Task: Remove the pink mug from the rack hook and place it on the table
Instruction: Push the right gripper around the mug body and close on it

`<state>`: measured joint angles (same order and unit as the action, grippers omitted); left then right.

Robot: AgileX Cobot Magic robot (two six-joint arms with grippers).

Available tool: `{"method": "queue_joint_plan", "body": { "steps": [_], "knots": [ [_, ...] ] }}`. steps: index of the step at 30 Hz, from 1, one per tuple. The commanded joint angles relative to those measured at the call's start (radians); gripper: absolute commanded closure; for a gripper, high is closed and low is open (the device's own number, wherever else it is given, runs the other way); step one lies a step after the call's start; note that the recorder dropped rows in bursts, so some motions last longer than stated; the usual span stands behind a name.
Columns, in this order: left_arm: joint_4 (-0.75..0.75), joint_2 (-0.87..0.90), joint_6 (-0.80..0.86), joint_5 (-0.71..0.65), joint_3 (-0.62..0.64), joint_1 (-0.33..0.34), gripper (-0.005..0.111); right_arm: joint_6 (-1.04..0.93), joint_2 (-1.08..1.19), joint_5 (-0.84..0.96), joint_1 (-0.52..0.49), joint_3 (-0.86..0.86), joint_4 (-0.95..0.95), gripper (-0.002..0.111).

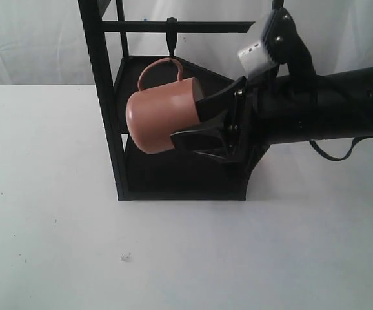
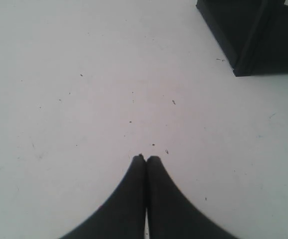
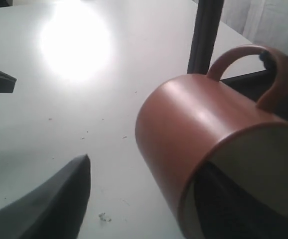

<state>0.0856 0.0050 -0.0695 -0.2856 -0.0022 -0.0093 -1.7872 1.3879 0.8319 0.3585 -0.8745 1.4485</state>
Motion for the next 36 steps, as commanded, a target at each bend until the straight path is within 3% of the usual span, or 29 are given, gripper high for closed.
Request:
{"method": "queue_joint_plan", "body": {
  "steps": [1, 36],
  "knots": [
    [0.009, -0.005, 0.0, 0.001, 0.002, -0.002, 0.107, 0.01, 0.0, -0.119, 0.05, -0.007, -0.011, 0.051],
    [0.009, -0.005, 0.0, 0.001, 0.002, -0.002, 0.107, 0.006, 0.091, -0.035, 0.052, -0.09, 0.044, 0.051]
  ]
}}
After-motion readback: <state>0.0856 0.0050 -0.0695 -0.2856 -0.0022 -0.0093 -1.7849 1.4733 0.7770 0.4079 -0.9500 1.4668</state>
